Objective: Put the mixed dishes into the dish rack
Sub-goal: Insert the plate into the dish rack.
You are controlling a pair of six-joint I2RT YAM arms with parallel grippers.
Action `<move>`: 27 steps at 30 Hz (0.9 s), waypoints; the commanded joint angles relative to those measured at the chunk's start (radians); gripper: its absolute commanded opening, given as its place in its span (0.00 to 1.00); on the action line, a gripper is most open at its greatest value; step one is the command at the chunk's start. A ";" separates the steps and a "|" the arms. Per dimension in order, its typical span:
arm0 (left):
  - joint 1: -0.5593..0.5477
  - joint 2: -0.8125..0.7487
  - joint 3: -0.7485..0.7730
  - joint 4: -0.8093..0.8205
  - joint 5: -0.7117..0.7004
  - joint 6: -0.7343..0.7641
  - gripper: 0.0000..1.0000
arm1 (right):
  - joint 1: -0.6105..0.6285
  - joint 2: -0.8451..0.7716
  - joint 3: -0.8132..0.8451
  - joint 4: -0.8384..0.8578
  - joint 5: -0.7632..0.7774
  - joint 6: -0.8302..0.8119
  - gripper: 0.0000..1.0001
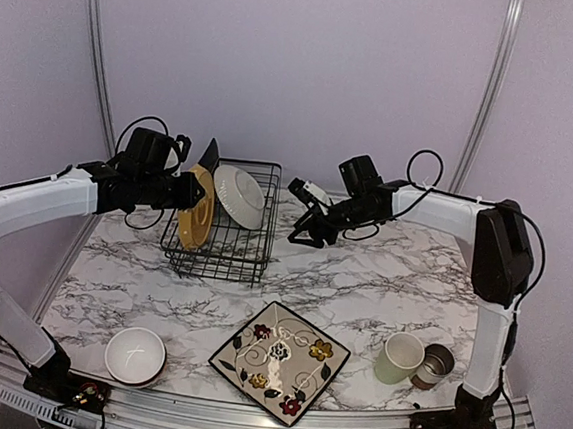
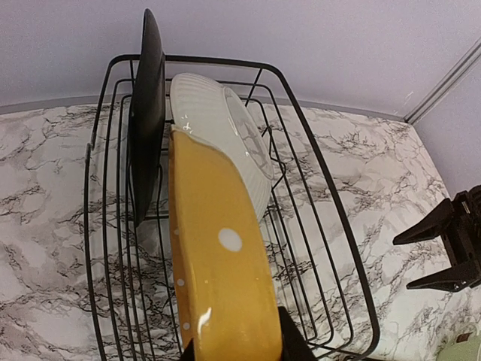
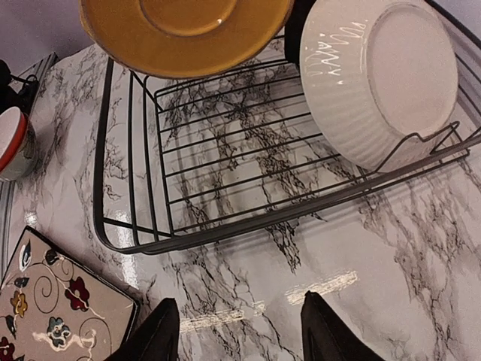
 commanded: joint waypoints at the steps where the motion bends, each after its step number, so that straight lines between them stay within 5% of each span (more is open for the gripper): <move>1: 0.005 -0.014 0.020 0.136 -0.021 0.019 0.00 | 0.022 0.001 0.022 0.000 -0.028 0.032 0.53; 27: 0.046 0.130 0.094 0.281 -0.014 0.022 0.00 | 0.130 0.055 0.045 -0.047 -0.053 -0.050 0.54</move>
